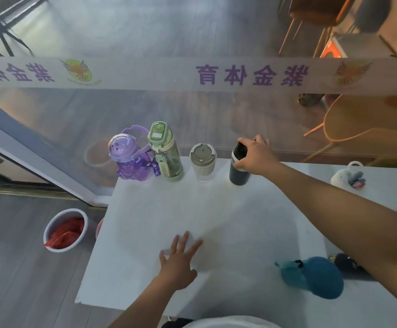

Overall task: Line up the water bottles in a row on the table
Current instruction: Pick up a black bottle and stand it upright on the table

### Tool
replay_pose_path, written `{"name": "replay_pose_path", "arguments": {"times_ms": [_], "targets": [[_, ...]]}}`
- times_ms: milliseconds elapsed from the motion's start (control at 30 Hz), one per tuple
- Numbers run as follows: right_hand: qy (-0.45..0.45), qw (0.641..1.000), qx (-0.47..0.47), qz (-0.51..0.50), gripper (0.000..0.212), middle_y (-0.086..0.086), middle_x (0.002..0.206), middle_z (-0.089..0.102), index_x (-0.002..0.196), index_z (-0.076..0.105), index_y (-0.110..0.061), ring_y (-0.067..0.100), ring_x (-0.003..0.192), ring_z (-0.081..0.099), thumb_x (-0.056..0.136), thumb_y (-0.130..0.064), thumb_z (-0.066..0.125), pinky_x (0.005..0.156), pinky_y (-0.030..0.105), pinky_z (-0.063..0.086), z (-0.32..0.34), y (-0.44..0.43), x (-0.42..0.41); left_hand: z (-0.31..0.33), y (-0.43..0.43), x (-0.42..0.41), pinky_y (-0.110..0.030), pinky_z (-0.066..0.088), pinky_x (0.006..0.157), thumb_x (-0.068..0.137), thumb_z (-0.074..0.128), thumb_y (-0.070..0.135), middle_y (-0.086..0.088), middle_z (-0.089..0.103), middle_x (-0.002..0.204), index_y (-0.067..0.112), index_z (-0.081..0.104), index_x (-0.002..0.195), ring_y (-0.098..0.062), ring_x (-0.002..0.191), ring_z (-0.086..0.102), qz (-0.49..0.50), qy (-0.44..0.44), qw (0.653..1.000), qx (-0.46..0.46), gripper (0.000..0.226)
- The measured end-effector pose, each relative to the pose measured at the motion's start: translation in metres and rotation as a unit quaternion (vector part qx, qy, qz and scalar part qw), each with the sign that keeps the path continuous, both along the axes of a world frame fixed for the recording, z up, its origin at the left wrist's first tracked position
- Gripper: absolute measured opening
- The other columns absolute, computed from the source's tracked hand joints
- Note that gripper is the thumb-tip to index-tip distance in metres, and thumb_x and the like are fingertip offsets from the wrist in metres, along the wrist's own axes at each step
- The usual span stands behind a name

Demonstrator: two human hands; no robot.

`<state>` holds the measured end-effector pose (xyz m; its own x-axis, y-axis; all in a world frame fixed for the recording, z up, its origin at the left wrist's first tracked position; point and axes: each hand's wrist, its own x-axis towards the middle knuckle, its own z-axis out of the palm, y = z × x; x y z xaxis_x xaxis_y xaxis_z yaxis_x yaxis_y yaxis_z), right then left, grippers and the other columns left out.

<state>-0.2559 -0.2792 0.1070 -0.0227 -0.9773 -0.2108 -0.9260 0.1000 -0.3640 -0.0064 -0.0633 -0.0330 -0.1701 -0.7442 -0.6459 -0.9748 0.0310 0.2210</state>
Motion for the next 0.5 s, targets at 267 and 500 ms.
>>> {"name": "replay_pose_path", "arguments": {"times_ms": [267,500], "targets": [[-0.018,1.0,0.023,-0.007,0.095,0.01,0.137,0.036,0.149,0.02,-0.039,0.034,0.126,0.035,0.07,-0.048,0.073,0.096,0.046,0.045,0.007,0.008,-0.004,0.0,-0.004,0.001,-0.063,0.008,0.114,0.09,0.056,0.036,0.011,-0.023,0.16,0.054,0.001,0.148,-0.019,0.148,-0.019,-0.005,0.003,1.0,0.008,0.082],[-0.112,0.991,-0.048,-0.058,0.065,0.005,0.138,0.05,0.137,0.049,-0.025,0.024,0.123,0.049,0.08,-0.047,0.071,0.099,0.037,0.042,0.05,0.082,-0.046,0.008,-0.016,-0.02,-0.056,0.003,0.118,0.089,0.054,0.044,-0.001,-0.004,0.163,0.042,0.015,0.152,-0.027,0.15,-0.007,0.039,0.002,0.999,-0.011,0.074]]}}
